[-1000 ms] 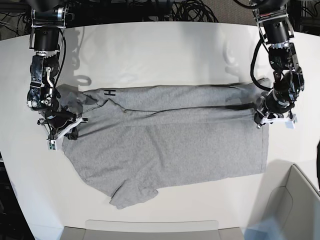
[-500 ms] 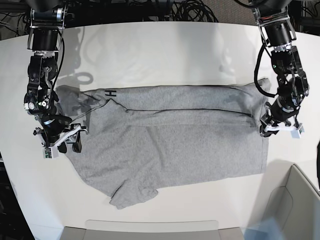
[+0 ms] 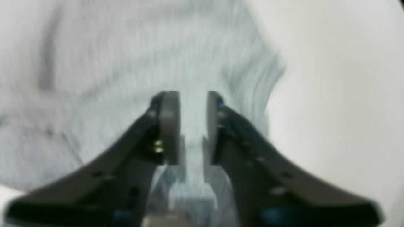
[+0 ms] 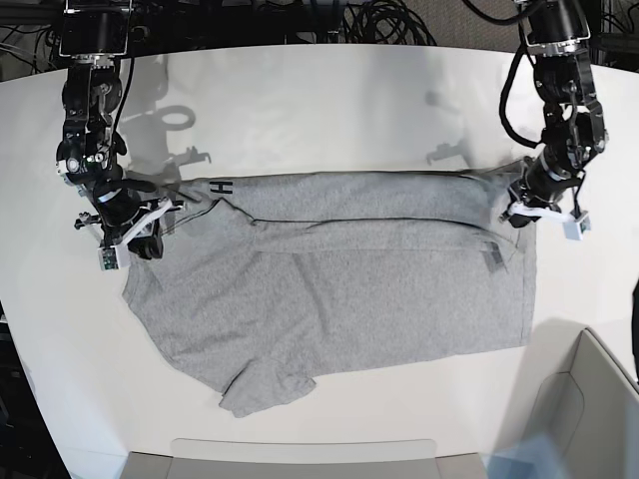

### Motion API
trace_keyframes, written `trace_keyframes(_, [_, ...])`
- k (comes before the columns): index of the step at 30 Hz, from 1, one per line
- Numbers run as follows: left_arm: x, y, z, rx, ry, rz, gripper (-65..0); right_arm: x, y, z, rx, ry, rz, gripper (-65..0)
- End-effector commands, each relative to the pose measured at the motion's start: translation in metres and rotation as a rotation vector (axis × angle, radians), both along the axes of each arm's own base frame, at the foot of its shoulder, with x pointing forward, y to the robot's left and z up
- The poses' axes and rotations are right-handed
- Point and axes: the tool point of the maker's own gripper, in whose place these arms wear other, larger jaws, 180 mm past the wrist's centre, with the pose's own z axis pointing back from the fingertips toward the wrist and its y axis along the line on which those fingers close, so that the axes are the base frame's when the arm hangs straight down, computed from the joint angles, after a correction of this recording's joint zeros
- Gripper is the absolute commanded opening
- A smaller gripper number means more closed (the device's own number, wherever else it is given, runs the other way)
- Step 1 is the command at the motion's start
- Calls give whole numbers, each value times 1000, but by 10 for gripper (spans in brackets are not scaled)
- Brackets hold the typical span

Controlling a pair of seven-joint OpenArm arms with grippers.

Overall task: Fold the T-shirt properly
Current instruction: 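Lift the held edge with both grippers and fold it over the shirt, then release, then grasp the shirt's hem corners with both grippers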

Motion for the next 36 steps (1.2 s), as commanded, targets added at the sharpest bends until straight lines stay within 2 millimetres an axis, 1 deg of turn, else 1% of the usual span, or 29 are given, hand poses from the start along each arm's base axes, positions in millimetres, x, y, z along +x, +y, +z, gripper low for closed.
trace_keyframes(1, [11, 1, 10, 14, -39, -14, -650, 11, -5, 14, 7, -53, -7, -614])
trace_keyframes(2, [9, -1, 2, 9, -16, -19, -650, 10, -9, 6, 7, -31, -16, -634])
trace_keyframes(3, [6, -3, -8, 14, 10, -21, -650, 8, -13, -4, 10, -6, -28, -640])
trace_keyframes(4, [6, -3, -14, 23, 25, -23, -650, 9, -16, -9, 11, 9, -34, -639])
trace_keyframes(6, [19, -8, -16, 61, 33, -52, -650, 13, -22, -19, 17, 38, -52, -633])
trace_keyframes(8, [16, -13, -31, 94, 83, -83, -650, 12, -28, -33, 22, 79, -71, -633])
trace_keyframes(11, [4, -13, -56, 143, 165, -113, -650, 1, -44, -52, 1, 139, -91, -638])
trace_keyframes(12, [0, -11, -61, 153, 186, -114, -650, -2, -48, -54, -6, 150, -93, -640])
trace_keyframes(14, [-7, -4, -66, 173, 211, -110, -650, -19, -62, -64, -37, 189, -100, -640])
trace_keyframes(15, [-19, -3, -74, 174, 238, -113, -650, -27, -68, -67, -51, 203, -101, -640])
trace_keyframes(16, [-28, 2, -76, 183, 255, -115, -650, -32, -72, -67, -67, 210, -96, -640])
trace_keyframes(17, [-36, 9, -74, 206, 261, -124, -650, -40, -74, -70, -80, 223, -90, -640])
trace_keyframes(19, [-53, 6, -76, 216, 277, -146, -650, -55, -75, -71, -103, 237, -70, -640])
trace_keyframes(20, [-61, 4, -77, 223, 284, -157, -650, -62, -73, -72, -109, 243, -60, -640])
trace_keyframes(22, [-83, -2, -82, 212, 336, -188, -650, -78, -67, -73, -116, 254, -38, -640])
trace_keyframes(25, [-108, -12, -84, 197, 391, -227, -650, -107, -60, -77, -134, 286, -1, -640])
trace_keyframes(27, [-129, -16, -88, 192, 426, -245, -650, -125, -53, -79, -134, 307, 22, -640])
trace_keyframes(31, [-160, -22, -91, 187, 471, -271, -650, -163, -42, -86, -134, 363, 59, -640])
trace_keyframes(32, [-170, -23, -92, 185, 488, -276, -650, -171, -43, -87, -139, 378, 64, -640])
trace_keyframes(34, [-187, -25, -94, 182, 517, -287, -650, -187, -59, -88, -169, 412, 52, -640])
trace_keyframes(36, [-202, -27, -94, 181, 537, -298, -650, -193, -71, -86, -163, 420, 16, -640])
